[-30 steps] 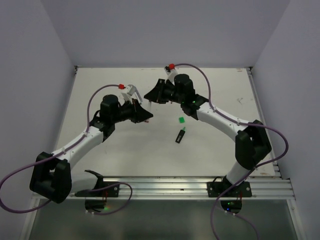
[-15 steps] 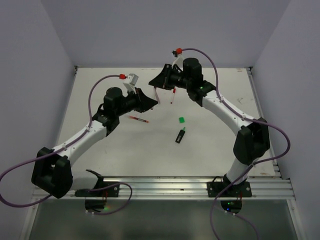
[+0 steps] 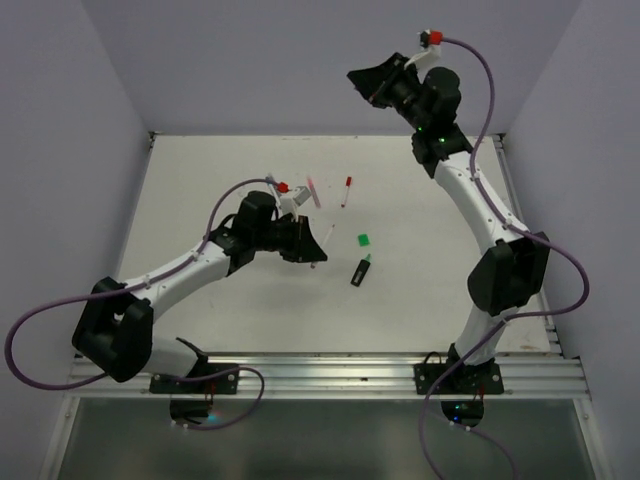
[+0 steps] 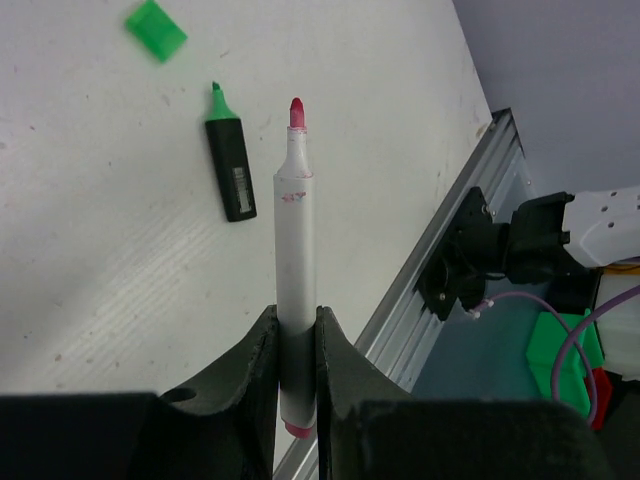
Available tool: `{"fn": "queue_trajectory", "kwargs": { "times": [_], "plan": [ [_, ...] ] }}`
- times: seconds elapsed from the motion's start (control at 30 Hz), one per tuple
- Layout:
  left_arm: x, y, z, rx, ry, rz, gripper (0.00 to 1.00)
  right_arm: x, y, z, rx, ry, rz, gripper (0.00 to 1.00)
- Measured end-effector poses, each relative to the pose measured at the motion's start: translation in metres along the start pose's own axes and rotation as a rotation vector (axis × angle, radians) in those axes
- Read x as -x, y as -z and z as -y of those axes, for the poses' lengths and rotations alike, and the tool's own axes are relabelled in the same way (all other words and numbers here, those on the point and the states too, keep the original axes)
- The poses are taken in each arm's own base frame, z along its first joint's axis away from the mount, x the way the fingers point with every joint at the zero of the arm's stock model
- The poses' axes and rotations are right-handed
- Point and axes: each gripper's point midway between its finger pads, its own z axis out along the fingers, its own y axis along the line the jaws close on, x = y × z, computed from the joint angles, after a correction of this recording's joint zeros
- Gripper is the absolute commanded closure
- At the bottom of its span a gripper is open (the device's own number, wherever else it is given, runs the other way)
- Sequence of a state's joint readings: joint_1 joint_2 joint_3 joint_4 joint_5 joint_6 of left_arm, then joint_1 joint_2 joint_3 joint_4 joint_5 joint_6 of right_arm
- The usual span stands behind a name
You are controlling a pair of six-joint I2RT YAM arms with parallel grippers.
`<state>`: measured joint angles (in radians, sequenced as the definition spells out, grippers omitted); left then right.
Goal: Open the pen caps
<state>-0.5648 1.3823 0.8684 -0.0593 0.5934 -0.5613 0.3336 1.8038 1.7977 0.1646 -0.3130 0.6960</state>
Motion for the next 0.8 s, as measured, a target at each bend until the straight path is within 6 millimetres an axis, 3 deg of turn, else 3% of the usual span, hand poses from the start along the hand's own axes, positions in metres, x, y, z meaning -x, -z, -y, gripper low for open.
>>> {"fn": "queue_trajectory", "kwargs": {
  "times": [0.1,0.23,0.33,0.4,0.6,0.8],
  "plan": [
    [-0.011,0.001,-0.004,0.010,0.023,-0.041,1.00,0.032,0.001,0.000,0.000,0.028,0.092,1.00],
    [-0.011,0.001,-0.004,0.011,0.023,-0.040,1.00,0.024,0.003,0.002,-0.007,0.034,0.081,1.00],
    [-0.010,0.001,-0.005,0.017,0.022,-0.037,1.00,0.001,0.012,0.018,-0.064,0.021,0.031,1.00],
    [-0.010,0.000,-0.007,0.023,0.024,-0.036,1.00,-0.021,0.026,0.040,-0.138,0.008,-0.015,1.00],
    [-0.017,-0.011,-0.024,0.077,0.047,-0.055,1.00,-0.093,0.090,0.112,-0.425,0.002,-0.197,1.00],
    [-0.022,-0.017,-0.038,0.124,0.061,-0.067,1.00,-0.158,0.153,0.165,-0.651,0.007,-0.408,1.00]
  ]
}}
